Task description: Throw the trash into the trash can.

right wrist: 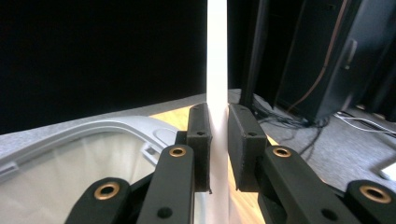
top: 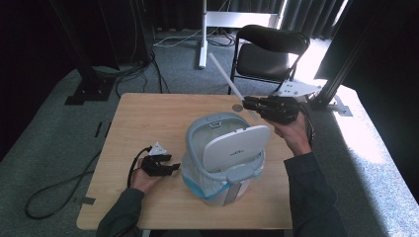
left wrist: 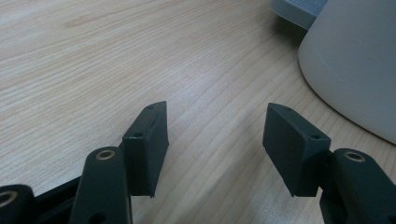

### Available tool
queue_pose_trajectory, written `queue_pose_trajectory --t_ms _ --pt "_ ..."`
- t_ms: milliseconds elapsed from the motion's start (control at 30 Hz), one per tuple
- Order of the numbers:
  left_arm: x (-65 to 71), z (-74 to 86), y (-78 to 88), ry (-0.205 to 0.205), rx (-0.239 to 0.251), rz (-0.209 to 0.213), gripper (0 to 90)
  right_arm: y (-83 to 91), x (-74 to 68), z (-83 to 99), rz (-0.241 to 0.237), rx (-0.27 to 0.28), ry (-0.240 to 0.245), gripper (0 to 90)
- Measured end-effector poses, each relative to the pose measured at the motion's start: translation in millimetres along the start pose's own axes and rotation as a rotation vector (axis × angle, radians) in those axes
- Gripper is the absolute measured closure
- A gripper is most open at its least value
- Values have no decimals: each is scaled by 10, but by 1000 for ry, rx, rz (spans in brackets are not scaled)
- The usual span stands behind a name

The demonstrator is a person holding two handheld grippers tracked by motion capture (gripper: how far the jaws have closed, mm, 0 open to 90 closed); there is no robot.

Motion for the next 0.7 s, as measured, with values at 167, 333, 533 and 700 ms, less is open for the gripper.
queue_pose_trajectory --t_ms 167,333,533,700 --pt "1 0 0 0 0 0 408 -18 -120 -69 -51 20 15 794" --pt "-1 0 0 -2 0 -1 408 -11 -249 -163 -127 59 22 793" --pt "1 0 0 -2 -1 -1 408 -5 -322 -192 -180 66 35 793" --pt "1 0 -1 -2 0 -1 408 12 -337 -194 -212 75 26 792"
Point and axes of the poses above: each handheld gripper's, and its own axes: y roughly backward along the jaws, z roughly out of its underside, x roughly to its right, the point moved 7 cm from there along -y, roughly forward along the jaws, and after that the axes turned 7 degrees about y, right-handed, at the moved point
